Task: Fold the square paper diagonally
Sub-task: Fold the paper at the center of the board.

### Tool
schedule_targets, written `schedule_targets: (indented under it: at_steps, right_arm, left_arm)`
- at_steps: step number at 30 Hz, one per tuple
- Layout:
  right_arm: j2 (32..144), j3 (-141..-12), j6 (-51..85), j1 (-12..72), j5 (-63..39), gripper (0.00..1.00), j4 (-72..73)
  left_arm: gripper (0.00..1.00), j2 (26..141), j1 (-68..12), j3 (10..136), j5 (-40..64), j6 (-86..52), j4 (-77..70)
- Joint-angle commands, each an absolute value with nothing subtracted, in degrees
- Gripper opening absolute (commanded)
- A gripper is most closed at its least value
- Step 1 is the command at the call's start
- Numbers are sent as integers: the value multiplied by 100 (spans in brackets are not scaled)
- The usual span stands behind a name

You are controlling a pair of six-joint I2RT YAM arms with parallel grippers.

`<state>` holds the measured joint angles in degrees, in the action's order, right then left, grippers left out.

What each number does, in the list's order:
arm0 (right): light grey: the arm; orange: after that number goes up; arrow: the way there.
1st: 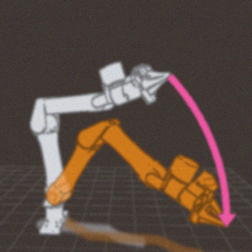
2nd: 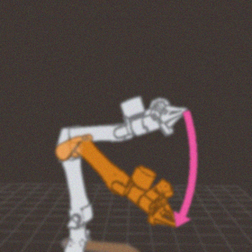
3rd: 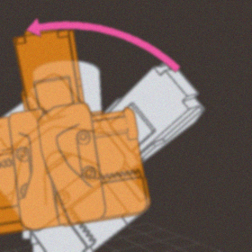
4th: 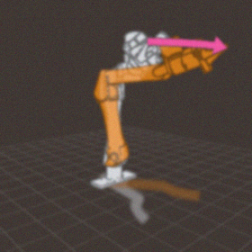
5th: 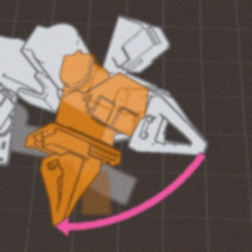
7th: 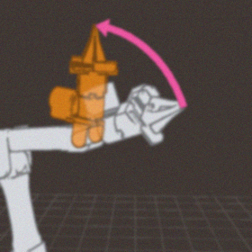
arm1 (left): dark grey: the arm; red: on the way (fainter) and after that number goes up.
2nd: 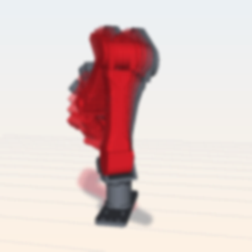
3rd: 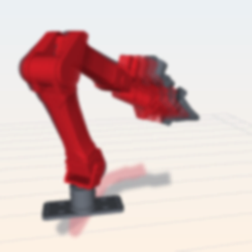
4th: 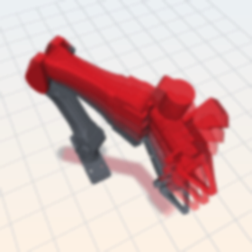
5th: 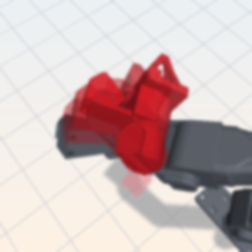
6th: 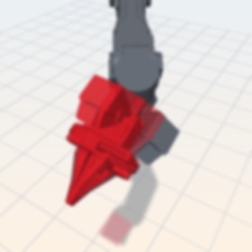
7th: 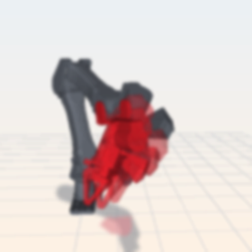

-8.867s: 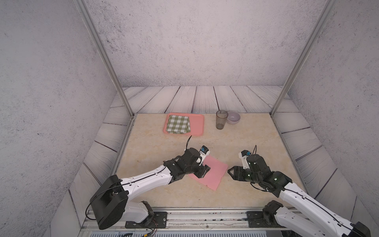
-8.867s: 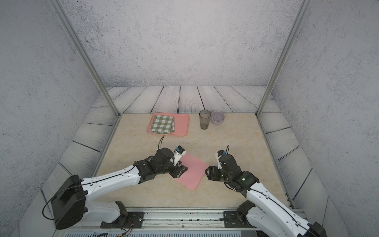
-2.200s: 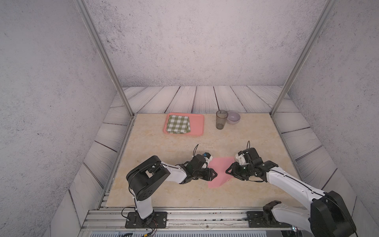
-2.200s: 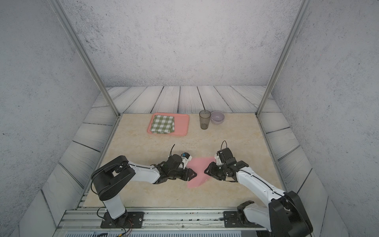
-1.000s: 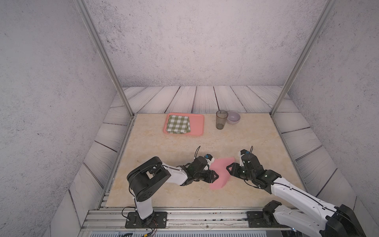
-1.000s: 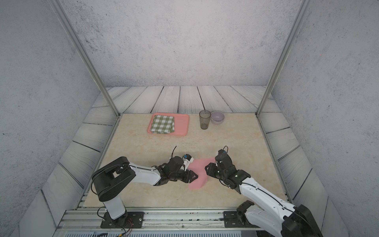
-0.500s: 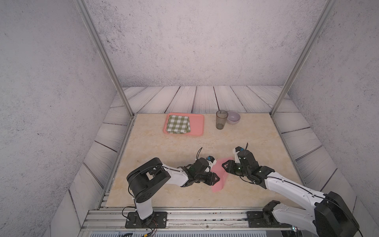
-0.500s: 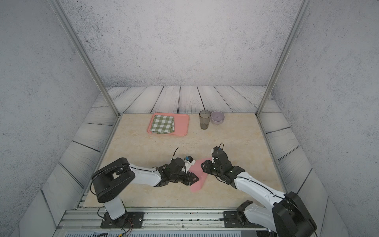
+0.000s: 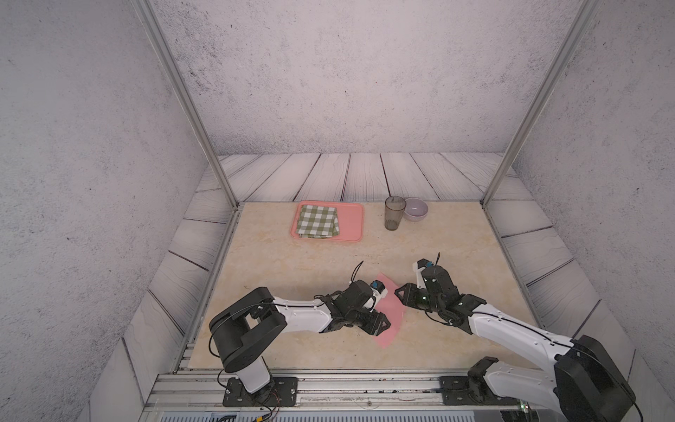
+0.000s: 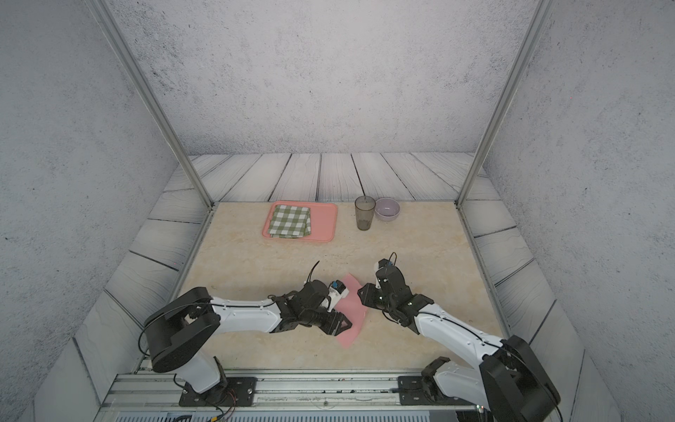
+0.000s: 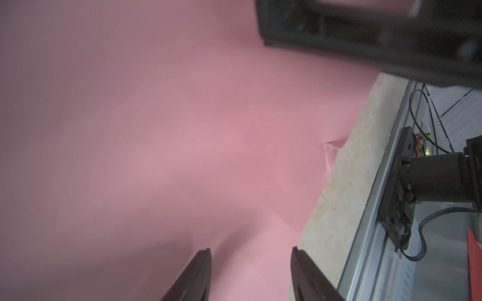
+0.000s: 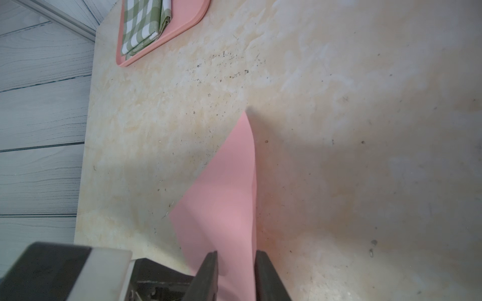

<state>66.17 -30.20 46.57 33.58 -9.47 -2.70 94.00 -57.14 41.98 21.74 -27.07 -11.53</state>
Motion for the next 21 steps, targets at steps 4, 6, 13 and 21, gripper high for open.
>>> schedule_targets:
  at_steps: [4, 6, 13, 21]
  right_arm:
    - [6548, -2934, 4614, 3383, -765, 13, -246]
    - [6552, -2932, 4614, 3376, -732, 8, -276]
    - [6501, -3162, 4378, 3384, -563, 0, -738]
    - [6289, -3755, 3844, 3446, -236, 0, -1681]
  left_arm:
    - [58, 8799, -5765, 4419, 2128, -2332, -476]
    - [58, 8593, -5758, 4412, 2047, -2315, -353]
    - [60, 7639, -5734, 4073, 546, -2623, 656]
    - [60, 6800, -5291, 2652, -132, -3662, 233]
